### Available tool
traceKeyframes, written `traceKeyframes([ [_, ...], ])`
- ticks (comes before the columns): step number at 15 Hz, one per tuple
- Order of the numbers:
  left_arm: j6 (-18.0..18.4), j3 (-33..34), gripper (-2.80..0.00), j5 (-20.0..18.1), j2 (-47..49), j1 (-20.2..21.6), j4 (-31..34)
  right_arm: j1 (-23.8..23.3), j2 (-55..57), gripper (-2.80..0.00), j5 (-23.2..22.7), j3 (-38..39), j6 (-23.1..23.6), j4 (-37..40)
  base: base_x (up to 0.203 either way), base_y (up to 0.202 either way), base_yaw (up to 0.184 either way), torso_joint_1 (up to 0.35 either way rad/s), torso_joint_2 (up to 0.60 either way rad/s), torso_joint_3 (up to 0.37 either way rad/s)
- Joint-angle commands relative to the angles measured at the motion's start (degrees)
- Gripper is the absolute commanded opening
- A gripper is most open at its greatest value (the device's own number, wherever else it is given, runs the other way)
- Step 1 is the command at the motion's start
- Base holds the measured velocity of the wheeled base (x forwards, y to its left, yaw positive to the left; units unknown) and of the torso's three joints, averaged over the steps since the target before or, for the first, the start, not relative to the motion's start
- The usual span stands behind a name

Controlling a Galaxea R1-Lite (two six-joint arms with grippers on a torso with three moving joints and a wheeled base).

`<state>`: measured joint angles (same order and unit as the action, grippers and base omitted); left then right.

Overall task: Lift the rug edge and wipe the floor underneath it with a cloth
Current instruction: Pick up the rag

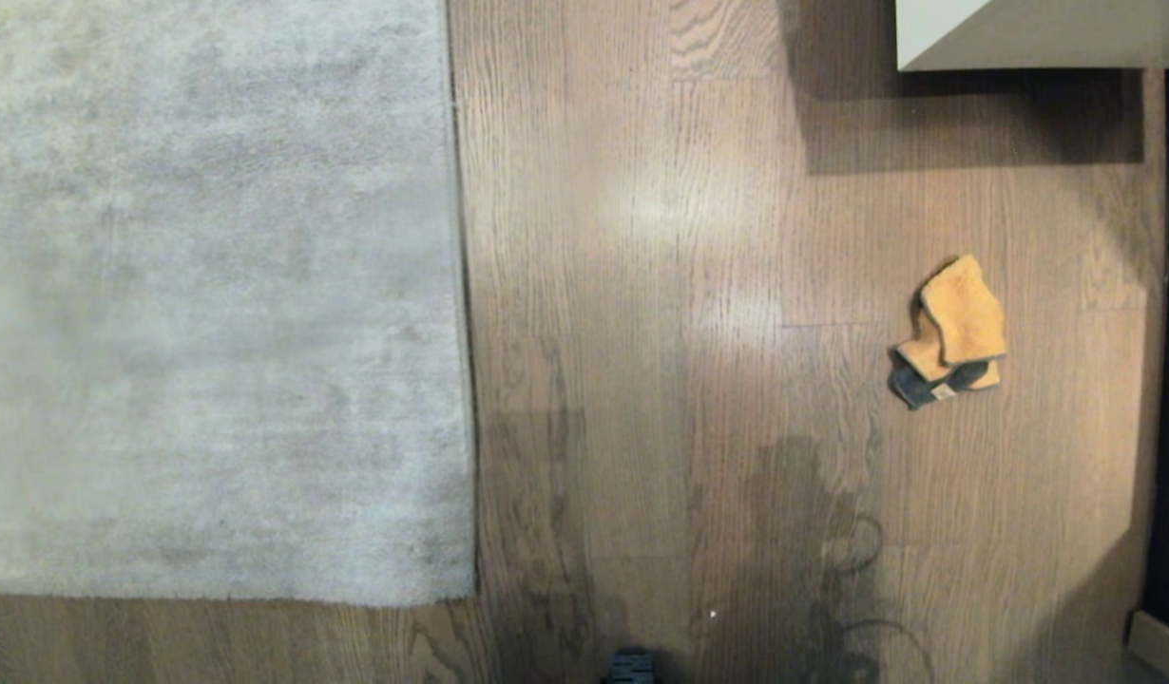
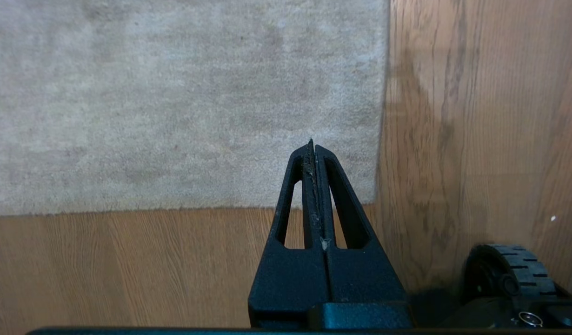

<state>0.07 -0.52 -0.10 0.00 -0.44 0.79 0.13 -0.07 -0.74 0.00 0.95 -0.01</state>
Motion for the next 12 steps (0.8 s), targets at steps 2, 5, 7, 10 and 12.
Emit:
traceKeyframes([
  [2,0.01,0.00,-2.80,0.01,0.00,0.00,0.00,0.04,0.07,-2.80,-0.05,0.00,0.02,0.01,0.000,0.000,0.000,0.000,0.00,-0.197],
  [5,0.01,0.00,-2.80,0.01,0.00,0.00,0.00,0.04,0.07,-2.80,-0.02,0.00,0.02,0.01,0.000,0.000,0.000,0.003,0.00,-0.202],
  [7,0.01,0.00,-2.80,0.01,0.00,0.00,0.00,0.04,0.07,-2.80,0.04,0.00,0.02,0.01,0.000,0.000,0.000,0.002,0.00,-0.195],
  [10,0.01,0.00,-2.80,0.01,0.00,0.00,-0.09,0.04,0.07,-2.80,-0.05,0.00,0.02,0.01,0.000,0.000,0.000,0.003,0.00,-0.194],
  [12,0.01,0.00,-2.80,0.01,0.00,0.00,-0.09,0.04,0.07,-2.80,-0.05,0.00,0.02,0.01,0.000,0.000,0.000,0.004,0.00,-0.089],
])
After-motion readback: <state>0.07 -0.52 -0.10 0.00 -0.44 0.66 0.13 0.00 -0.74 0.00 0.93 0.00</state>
